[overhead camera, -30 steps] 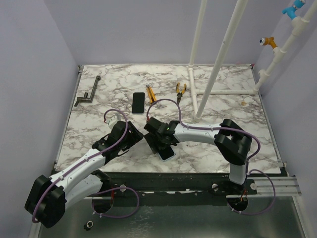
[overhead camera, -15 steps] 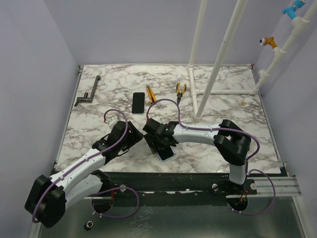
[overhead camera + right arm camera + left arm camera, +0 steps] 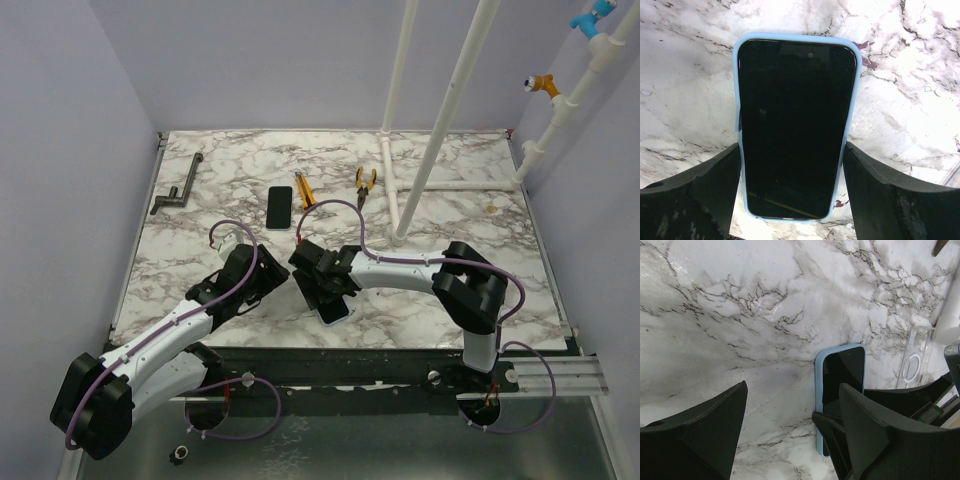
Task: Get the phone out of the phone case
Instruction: Pick up the phone at the center of the board.
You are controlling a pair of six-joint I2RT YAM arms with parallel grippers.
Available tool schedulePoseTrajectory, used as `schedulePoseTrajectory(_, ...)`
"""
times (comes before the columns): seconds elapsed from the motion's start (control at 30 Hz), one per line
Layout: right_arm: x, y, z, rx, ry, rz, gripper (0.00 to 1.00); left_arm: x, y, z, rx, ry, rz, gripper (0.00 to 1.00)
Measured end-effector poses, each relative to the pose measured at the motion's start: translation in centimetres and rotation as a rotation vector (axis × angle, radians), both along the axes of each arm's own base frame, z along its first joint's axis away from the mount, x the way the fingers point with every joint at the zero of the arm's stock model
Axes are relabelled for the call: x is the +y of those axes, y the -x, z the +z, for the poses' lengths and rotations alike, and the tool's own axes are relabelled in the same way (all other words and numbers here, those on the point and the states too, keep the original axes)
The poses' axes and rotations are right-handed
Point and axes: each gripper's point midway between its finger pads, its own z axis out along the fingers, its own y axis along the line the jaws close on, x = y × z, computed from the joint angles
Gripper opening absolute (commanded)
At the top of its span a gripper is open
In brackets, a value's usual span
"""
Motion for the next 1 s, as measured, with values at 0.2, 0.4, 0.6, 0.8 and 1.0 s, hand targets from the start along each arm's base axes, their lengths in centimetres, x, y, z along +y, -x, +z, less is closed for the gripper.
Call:
schedulePoseTrajectory(0.2,-0.1,0.0,0.1,-0.014,-0.009,-0.007,0.22,0.0,0.0,0.1,-0.002,0.006,0.003,0.75)
schedulePoseTrajectory(0.4,-1.2,0.1,0.4,-0.033,0.001,-0.027,0.00,-0.1,0.0,0.2,-0.002,0.012,0.008,0.78)
schedulePoseTrajectory(0.6,-2.7,0.6,1.8,-0.055,-0.004,-0.039,0.00,-0.3,-0.2,0.6,-0.009,0.028,0.004,0.89)
schedulePoseTrajectory(0.8,-3.8,1.2,5.1,-0.113,-0.106,-0.007,0.00,-1.5,-0.8,2.1,-0.054,0.101,-0.020,0.96)
schedulePoseTrajectory(1.0,-4.6,2.6,8.0,-0.180,-0.262,0.060,0.00,-4.1,-1.7,5.4,-0.143,0.249,-0.109,0.96)
